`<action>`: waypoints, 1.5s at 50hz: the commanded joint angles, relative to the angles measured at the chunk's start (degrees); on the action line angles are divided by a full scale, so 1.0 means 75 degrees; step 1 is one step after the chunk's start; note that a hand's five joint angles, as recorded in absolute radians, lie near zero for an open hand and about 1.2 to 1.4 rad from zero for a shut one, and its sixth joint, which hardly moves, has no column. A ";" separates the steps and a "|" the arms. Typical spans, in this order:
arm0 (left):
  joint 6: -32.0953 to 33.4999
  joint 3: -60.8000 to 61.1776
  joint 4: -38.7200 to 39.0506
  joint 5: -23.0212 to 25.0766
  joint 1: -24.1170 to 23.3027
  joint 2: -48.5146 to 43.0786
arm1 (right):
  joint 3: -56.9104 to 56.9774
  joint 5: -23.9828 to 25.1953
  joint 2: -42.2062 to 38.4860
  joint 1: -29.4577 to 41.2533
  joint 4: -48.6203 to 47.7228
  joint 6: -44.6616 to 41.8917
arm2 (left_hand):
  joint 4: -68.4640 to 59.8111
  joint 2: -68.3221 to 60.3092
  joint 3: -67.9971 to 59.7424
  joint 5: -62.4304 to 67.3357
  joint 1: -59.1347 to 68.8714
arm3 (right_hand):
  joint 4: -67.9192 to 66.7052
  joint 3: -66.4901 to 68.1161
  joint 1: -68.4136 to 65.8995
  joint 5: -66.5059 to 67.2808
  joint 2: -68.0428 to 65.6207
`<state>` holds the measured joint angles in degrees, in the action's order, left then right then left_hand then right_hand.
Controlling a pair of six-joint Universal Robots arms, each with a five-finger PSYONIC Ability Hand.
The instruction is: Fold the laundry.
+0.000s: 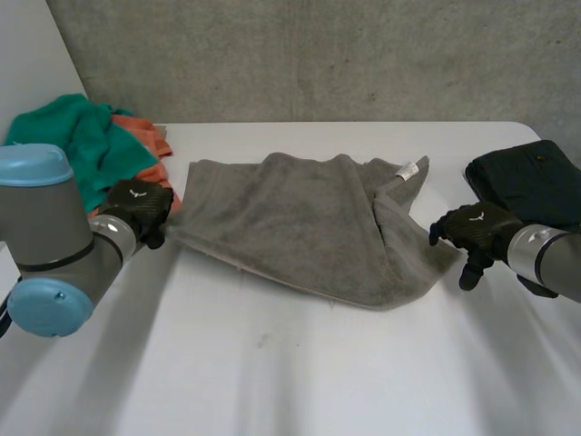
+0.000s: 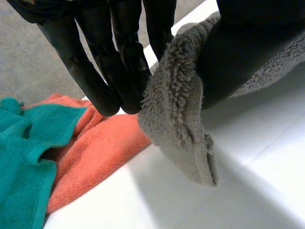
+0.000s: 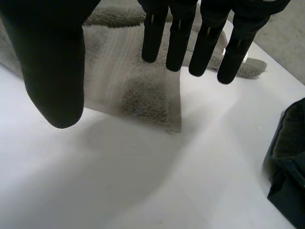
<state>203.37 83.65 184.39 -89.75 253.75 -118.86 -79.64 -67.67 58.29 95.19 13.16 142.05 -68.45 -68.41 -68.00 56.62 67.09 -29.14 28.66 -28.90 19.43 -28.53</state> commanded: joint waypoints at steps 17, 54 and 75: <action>-0.0116 -0.0045 -0.0059 0.0178 0.0116 0.0028 | 0.0799 0.1043 -0.1490 -0.0024 -0.1380 -0.0740 | -0.1540 -0.1545 -0.1600 0.1784 0.1721 | -0.1552 0.1616 -0.1585 0.1514 -0.1634; -0.0257 -0.0045 -0.0082 0.0236 0.0093 0.0075 | 0.2134 0.0234 -0.2463 0.0562 -0.2317 -0.0167 | -0.1540 -0.1545 -0.1600 0.1784 0.1721 | -0.3030 0.3094 -0.3062 0.2991 -0.3112; -0.0374 -0.0080 -0.0363 0.0283 0.0128 0.0169 | 0.1890 0.0302 -0.1411 0.0187 -0.0669 0.0220 | -0.1540 -0.1545 -0.1600 0.1784 0.1721 | -0.0433 0.0497 -0.0466 0.0395 -0.0515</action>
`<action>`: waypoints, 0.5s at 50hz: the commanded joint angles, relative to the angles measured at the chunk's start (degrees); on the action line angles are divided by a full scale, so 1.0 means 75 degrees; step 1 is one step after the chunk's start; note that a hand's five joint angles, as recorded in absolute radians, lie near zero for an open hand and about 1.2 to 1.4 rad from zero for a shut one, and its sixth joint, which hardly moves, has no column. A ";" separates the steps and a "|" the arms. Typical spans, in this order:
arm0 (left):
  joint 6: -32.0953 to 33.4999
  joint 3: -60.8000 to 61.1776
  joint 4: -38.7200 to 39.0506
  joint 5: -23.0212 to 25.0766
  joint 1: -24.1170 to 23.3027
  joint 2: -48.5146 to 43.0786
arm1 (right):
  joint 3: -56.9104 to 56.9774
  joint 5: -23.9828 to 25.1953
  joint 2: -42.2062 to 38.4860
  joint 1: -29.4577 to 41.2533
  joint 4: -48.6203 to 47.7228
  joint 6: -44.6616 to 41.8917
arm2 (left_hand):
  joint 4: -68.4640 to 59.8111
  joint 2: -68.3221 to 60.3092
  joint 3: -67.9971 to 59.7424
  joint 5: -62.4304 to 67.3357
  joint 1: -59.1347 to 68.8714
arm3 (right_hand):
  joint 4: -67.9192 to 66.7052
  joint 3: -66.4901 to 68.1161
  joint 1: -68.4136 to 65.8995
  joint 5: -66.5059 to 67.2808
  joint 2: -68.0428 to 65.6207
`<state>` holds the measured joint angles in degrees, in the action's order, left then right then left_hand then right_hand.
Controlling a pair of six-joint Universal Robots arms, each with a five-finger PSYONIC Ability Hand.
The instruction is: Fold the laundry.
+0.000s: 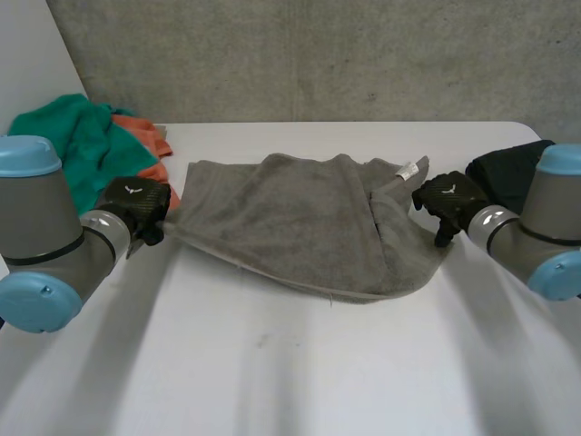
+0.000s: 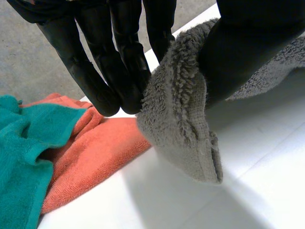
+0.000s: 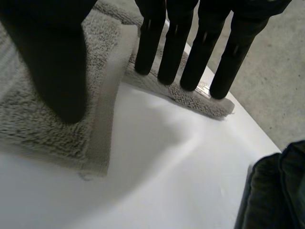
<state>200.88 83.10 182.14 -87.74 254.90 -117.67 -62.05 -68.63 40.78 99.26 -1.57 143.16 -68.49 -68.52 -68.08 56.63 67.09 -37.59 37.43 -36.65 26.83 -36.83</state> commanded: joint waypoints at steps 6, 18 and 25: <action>-0.0042 -0.0018 -0.0075 0.0015 -0.0014 0.0079 | -0.0890 0.1076 0.1348 -0.0496 0.2352 0.0061 | -0.1534 -0.1531 -0.1589 0.1783 0.1721 | 0.0874 -0.0853 0.0749 -0.0773 0.0773; -0.0136 -0.0065 -0.0087 0.0027 0.0021 0.0091 | -0.1266 0.0725 0.0997 -0.0180 0.2108 0.0377 | -0.1534 -0.1531 -0.1589 0.1783 0.1721 | 0.0381 -0.0360 0.0256 -0.0280 0.0280; -0.0136 -0.0042 -0.0087 0.0027 0.0021 0.0080 | -0.1266 0.0584 0.0856 0.0054 0.1745 0.0517 | -0.1534 -0.1531 -0.1589 0.1783 0.1721 | -0.0178 0.0200 -0.0303 0.0279 -0.0280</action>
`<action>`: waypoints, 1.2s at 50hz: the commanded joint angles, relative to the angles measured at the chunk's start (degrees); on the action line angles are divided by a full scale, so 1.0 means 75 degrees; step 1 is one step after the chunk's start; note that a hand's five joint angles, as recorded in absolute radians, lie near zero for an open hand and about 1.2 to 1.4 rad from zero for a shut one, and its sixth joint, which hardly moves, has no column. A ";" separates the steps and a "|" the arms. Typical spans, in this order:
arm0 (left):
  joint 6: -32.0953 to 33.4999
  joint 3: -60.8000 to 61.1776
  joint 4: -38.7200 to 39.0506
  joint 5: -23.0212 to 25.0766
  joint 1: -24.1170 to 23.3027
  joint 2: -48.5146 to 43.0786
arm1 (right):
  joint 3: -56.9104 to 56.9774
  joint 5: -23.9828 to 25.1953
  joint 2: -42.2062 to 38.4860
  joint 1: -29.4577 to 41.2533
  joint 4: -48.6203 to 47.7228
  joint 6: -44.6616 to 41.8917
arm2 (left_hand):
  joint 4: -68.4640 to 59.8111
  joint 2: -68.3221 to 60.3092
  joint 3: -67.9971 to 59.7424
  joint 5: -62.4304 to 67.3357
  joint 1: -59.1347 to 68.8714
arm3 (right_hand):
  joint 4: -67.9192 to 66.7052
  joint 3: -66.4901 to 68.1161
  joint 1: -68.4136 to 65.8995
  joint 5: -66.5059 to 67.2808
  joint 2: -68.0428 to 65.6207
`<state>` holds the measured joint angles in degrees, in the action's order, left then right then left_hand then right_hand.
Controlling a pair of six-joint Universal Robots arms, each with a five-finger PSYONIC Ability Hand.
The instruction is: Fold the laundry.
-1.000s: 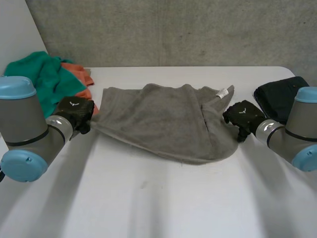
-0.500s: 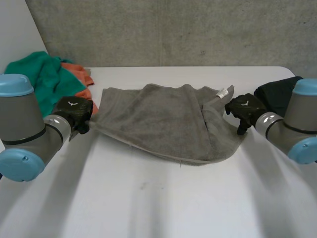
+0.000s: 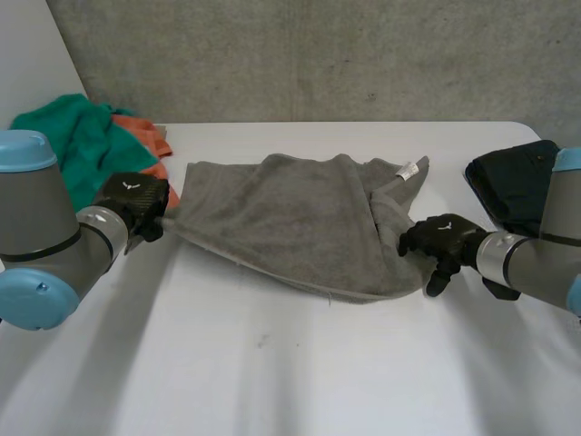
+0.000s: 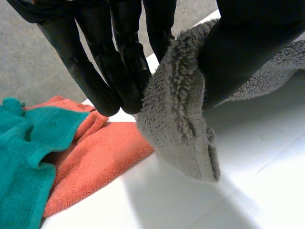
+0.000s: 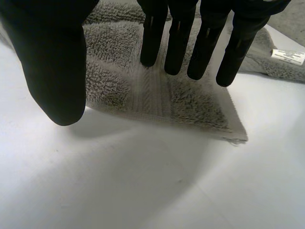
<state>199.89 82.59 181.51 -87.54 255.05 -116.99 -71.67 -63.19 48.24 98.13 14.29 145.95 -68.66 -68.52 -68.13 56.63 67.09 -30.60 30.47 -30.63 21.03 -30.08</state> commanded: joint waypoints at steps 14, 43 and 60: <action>-0.0004 0.0039 -0.0014 0.0011 -0.0011 0.0000 | 0.0052 -0.0316 -0.0245 0.0510 -0.0944 0.0380 | -0.1512 -0.1531 -0.1583 0.1783 0.1721 | -0.2454 0.2471 -0.2451 0.2397 -0.2523; 0.1319 0.1585 -0.4759 0.0902 0.0153 0.3422 | -0.1505 -0.1652 0.2919 -0.0720 0.4175 -0.4342 | -0.1512 -0.1531 -0.1583 0.1783 0.1721 | -0.6586 0.6603 -0.6583 0.6530 -0.6656; 0.1614 -0.0111 -0.3073 0.0504 0.0071 0.0236 | -0.0383 -0.2754 0.1163 0.0521 0.1612 -0.3066 | -0.1512 -0.1531 -0.1583 0.1783 0.1721 | -0.6586 0.6603 -0.6583 0.6530 -0.6656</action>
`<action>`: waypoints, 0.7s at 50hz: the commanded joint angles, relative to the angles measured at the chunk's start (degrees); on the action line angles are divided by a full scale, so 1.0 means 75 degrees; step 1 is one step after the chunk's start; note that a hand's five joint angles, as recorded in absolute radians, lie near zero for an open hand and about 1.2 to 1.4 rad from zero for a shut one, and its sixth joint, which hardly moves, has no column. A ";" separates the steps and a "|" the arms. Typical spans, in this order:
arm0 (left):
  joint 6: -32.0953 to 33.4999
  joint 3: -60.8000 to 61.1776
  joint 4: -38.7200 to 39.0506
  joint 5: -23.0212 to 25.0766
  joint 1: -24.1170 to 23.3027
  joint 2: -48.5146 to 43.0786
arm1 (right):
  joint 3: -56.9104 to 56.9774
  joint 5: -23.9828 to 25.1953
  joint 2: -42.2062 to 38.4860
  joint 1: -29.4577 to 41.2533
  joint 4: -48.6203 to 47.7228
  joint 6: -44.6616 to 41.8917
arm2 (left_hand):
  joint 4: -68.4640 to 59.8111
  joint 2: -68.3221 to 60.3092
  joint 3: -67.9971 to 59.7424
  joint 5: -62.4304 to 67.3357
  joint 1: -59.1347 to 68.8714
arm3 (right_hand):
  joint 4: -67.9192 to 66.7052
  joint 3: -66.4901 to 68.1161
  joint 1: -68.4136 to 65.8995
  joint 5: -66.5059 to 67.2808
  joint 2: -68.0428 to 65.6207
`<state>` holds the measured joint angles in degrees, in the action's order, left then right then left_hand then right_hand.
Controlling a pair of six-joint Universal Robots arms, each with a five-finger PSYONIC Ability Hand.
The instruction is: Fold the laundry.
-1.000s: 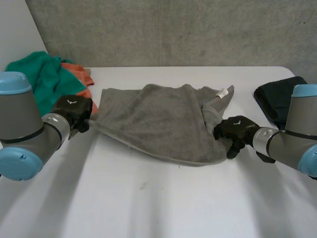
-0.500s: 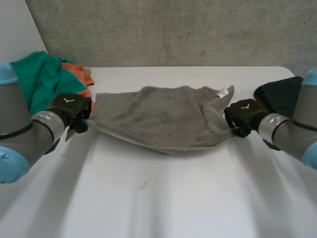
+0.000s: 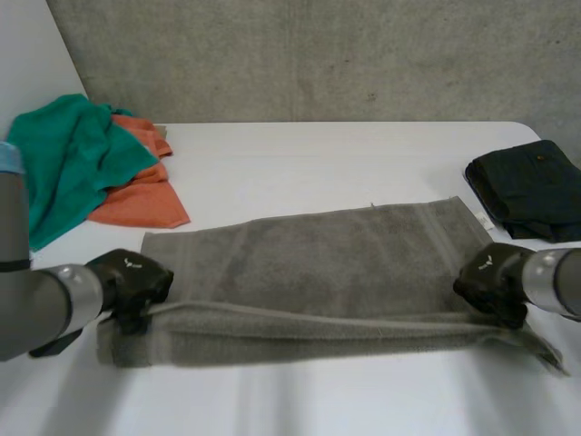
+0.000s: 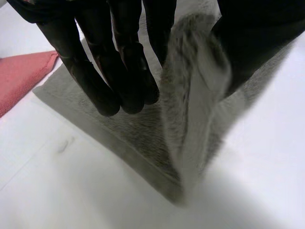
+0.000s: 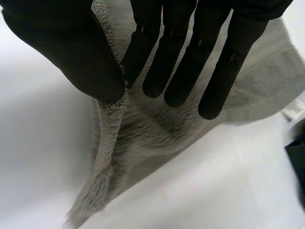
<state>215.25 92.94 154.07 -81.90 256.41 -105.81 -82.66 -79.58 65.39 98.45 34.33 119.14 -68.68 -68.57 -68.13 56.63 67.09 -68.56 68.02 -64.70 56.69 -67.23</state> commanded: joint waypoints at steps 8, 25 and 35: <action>-0.1091 -0.3600 0.0891 -0.1138 -0.0261 -0.2637 | 0.2829 -0.0850 -0.2472 0.0876 -0.2793 0.0907 | -0.1509 -0.1524 -0.1583 0.1783 0.1721 | -0.1525 0.1598 -0.2040 0.1775 -0.1703; -0.1138 -0.6437 0.0973 -0.2557 -0.0730 -0.4559 | 0.5688 -0.0229 -0.5085 0.1111 -0.5011 0.0919 | -0.1509 -0.1524 -0.1583 0.1783 0.1721 | -0.1525 0.1598 -0.2040 0.1775 -0.1703; -0.0986 -0.6731 0.1008 -0.2381 -0.1082 -0.4771 | 0.6369 -0.0791 -0.5743 0.1111 -0.5221 0.1024 | 0.7825 0.7809 0.7751 -0.7550 -0.7612 | 0.7808 -0.7736 0.7293 -0.7559 0.7631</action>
<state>207.00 42.81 161.54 -100.53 249.85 -141.39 -36.45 -82.86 23.78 107.00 -3.66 126.21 -18.82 -19.25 -19.52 9.25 13.87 -18.80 18.29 -16.18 7.86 -17.26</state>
